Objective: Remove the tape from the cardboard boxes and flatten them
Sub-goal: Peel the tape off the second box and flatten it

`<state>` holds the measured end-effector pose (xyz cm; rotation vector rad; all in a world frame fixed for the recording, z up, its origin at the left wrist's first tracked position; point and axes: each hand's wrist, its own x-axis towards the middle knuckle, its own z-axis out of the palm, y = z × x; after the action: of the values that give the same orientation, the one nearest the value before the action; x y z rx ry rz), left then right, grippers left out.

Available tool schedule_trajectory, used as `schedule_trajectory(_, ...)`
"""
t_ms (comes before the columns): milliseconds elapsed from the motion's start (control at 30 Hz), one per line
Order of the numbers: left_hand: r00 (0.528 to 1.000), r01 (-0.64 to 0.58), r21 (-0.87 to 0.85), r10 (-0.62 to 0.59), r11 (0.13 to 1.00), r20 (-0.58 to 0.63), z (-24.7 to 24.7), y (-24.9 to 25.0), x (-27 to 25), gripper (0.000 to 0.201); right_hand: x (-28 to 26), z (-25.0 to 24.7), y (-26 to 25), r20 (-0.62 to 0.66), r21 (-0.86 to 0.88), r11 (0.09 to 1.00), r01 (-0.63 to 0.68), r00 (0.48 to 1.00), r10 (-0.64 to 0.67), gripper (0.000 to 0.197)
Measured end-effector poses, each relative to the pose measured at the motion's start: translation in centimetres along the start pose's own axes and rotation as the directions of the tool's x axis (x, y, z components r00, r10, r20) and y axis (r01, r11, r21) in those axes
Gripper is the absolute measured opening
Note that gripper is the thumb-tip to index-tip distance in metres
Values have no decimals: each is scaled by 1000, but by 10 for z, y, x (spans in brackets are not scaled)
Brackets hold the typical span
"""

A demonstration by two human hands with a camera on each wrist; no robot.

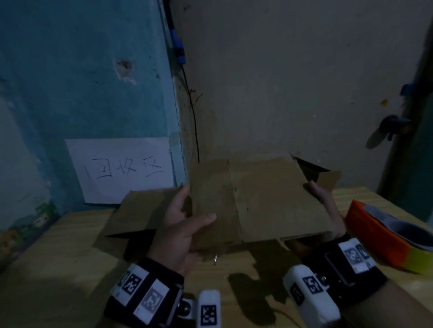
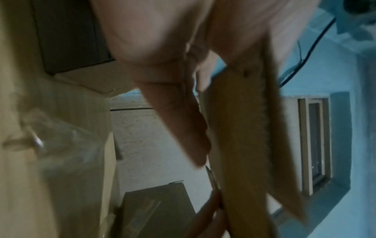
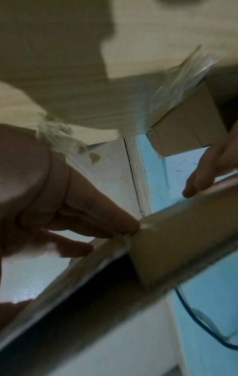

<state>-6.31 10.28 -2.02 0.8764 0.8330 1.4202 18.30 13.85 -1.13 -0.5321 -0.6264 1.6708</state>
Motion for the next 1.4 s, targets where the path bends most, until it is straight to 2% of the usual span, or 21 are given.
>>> schedule_trajectory(67,998,47,-14,-46,999,34,5,0,-3,67,3,-2,0,-80,6,1000,-14,997,15,65)
schedule_trajectory(133,998,36,37,-34,999,-59,7,1,-3,69,6,-5,3,-104,-10,999,-45,994,44,65)
schedule_trajectory(200,988,-1,68,11,998,-151,6,6,-2,62,9,-6,6,-106,-35,997,-71,992,67,75)
schedule_trajectory(267,975,-47,39,55,998,-217,3,18,-2,43,13,-4,10,-117,0,999,-52,992,51,84)
schedule_trajectory(367,945,-119,-12,110,993,-309,-12,40,0,34,19,-3,14,-125,29,999,-41,991,45,80)
schedule_trajectory(467,898,-187,10,175,982,-403,-39,66,7,26,22,-5,16,-98,16,998,-59,993,60,97)
schedule_trajectory(533,865,-186,66,196,980,-462,-59,82,13,21,22,-4,16,-116,-23,998,-59,992,56,87)
schedule_trajectory(600,835,-156,124,198,980,-514,-79,92,17,16,20,-1,15,-125,-37,996,-83,989,78,69)
schedule_trajectory(667,803,-86,190,181,978,-567,-98,96,19,11,21,0,15,-136,-48,995,-91,987,84,63)
schedule_trajectory(767,792,86,326,134,941,-596,-122,92,20,6,23,1,19,-171,-69,994,-90,982,77,60)
schedule_trajectory(867,778,205,422,115,883,-617,-140,85,22,14,26,-2,22,-191,-71,995,-75,980,60,59)
schedule_trajectory(933,778,276,456,82,846,-623,-143,78,21,20,27,-3,23,-182,-62,996,-60,982,48,60)
schedule_trajectory(1000,767,352,469,38,810,-640,-146,69,19,12,26,-3,23,-168,-62,997,-54,985,43,61)
schedule_trajectory(1033,758,379,479,31,792,-651,-146,65,17,15,26,-2,23,-161,-64,997,-53,986,42,60)
schedule_trajectory(1100,748,397,501,45,769,-662,-149,61,19,21,24,-1,22,-148,-63,997,-49,988,39,60)
schedule_trajectory(1200,724,422,518,67,744,-686,-148,63,22,11,24,0,22,-138,-63,997,-42,990,33,61)
schedule_trajectory(1267,715,461,596,123,657,-688,-149,66,24,17,24,-1,22,-138,-64,997,-43,990,34,63)
schedule_trajectory(1333,729,451,668,188,592,-659,-145,69,23,25,25,-1,22,-152,-60,997,-41,988,31,63)
schedule_trajectory(1400,754,442,707,198,552,-626,-139,73,20,35,24,0,21,-165,-54,998,-42,986,32,61)
